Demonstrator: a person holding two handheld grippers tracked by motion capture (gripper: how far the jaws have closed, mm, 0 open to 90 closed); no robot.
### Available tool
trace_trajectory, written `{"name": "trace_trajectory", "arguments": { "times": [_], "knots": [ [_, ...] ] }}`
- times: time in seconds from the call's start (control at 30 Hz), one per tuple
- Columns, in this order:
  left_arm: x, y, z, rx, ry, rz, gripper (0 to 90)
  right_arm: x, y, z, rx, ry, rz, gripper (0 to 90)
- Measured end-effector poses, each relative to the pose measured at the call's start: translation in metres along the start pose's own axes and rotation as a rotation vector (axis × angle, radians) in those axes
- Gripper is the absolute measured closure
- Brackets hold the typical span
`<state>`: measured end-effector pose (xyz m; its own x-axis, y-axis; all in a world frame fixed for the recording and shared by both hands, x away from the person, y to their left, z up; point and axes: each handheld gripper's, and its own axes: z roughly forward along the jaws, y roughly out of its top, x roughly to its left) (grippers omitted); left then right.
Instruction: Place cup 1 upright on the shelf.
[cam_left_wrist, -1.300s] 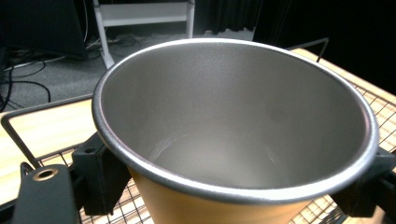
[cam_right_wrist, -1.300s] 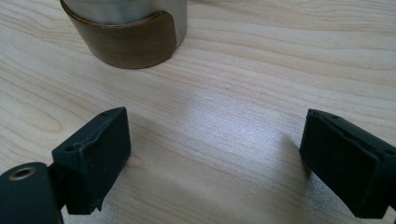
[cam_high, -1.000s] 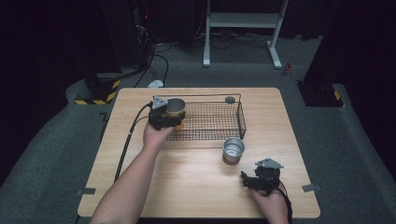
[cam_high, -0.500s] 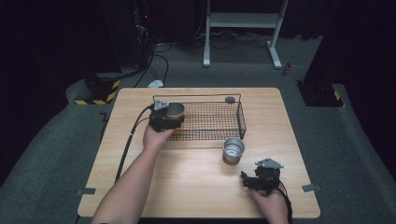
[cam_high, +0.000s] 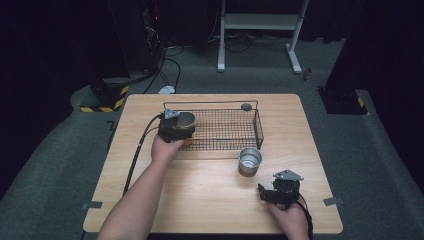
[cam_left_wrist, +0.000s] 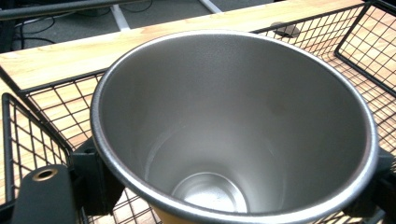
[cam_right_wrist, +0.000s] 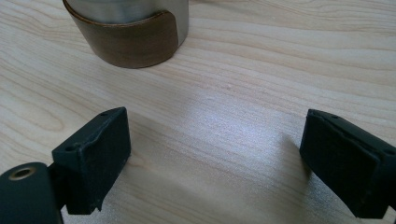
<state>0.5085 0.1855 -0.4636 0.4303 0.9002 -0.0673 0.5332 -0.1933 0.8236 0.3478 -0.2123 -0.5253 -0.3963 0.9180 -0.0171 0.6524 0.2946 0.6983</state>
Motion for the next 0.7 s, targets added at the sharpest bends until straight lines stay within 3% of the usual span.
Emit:
{"name": "trace_trajectory", "arguments": {
  "times": [0.7],
  "knots": [
    [-0.0009, -0.005, 0.0031, 0.021, 0.019, 0.033, 15.0, 0.0003, 0.0002, 0.0, 0.001, 0.003, -0.001, 8.6]
  ]
}}
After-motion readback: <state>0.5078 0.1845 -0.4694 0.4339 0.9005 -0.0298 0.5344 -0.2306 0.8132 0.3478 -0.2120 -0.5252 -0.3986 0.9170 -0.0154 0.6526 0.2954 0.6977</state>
